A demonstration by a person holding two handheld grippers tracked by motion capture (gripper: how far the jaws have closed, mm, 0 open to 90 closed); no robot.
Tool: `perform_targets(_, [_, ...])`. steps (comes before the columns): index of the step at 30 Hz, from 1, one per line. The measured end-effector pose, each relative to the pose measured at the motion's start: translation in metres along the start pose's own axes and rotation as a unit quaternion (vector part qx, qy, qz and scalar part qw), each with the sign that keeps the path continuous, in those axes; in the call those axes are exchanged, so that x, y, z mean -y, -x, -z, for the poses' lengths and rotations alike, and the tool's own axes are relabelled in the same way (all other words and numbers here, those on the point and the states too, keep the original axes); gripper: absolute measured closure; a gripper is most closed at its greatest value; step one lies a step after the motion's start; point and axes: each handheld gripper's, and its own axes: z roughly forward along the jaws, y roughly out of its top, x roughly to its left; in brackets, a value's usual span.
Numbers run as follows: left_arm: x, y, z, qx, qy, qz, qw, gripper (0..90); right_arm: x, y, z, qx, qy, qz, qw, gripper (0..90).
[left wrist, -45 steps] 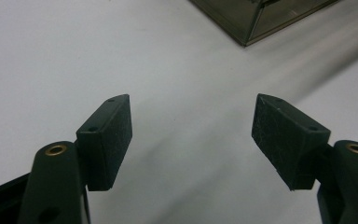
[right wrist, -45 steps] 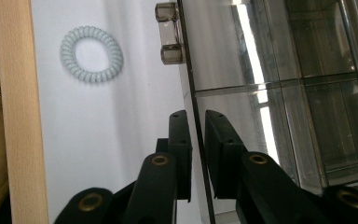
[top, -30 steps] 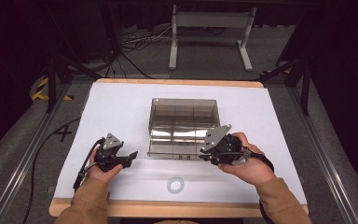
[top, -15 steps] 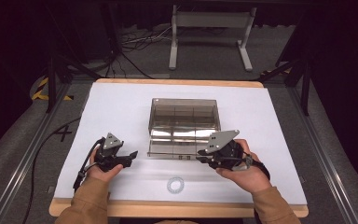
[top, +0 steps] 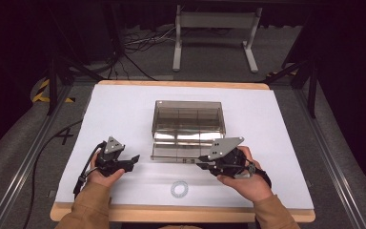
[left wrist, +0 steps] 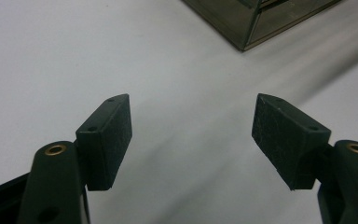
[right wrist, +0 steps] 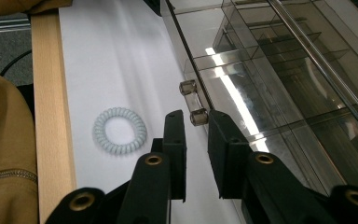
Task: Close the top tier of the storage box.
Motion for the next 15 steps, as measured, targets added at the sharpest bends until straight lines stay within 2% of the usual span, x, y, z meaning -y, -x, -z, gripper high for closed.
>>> perform_targets(15, [0.004, -0.002, 0.004, -0.004, 0.0, 0.003, 1.0, 29.5, -0.005, -0.01, -0.024, -0.021, -0.02, 0.006, 0.9996, 77.4])
